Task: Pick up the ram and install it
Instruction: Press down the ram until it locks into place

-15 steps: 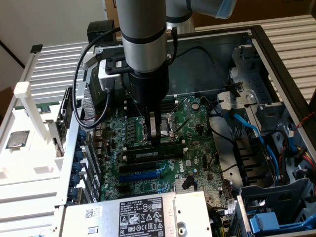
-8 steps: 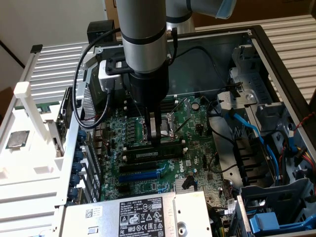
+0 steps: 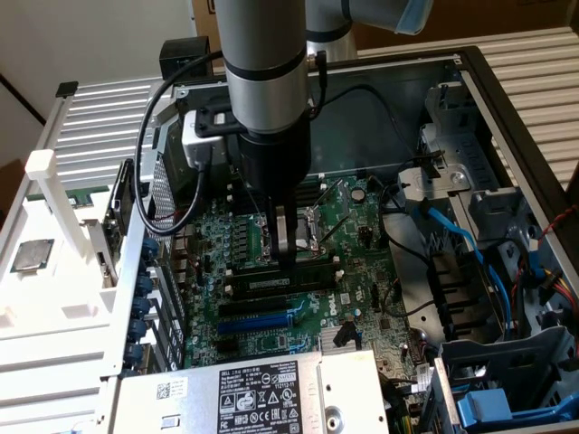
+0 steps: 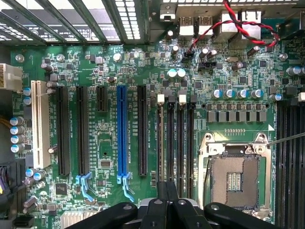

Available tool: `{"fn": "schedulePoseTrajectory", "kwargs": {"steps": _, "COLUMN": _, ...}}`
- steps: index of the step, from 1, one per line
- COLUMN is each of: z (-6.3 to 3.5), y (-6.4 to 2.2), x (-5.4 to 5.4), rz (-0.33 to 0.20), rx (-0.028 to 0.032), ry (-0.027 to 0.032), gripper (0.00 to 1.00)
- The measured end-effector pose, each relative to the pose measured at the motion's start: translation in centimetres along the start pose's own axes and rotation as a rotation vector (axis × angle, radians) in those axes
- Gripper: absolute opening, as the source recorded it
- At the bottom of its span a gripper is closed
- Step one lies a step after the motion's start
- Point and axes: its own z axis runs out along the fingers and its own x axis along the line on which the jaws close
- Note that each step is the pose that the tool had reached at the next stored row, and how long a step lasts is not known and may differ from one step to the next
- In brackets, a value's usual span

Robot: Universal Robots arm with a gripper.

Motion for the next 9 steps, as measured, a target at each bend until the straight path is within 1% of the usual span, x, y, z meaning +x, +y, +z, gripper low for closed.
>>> {"fn": "schedulePoseTrajectory", "kwargs": {"steps": 5, "z": 0.21, "y": 0.00, "x": -0.04, "rz": 0.000, "rx": 0.0001, "ry": 0.0050, "gripper": 0.10}}
{"fn": "schedulePoseTrajectory", "kwargs": {"steps": 9, "z": 0.37, "y": 0.01, "x": -0.05, "rz": 0.000, "rx": -0.0001, "ry": 0.0064, "gripper": 0.10}}
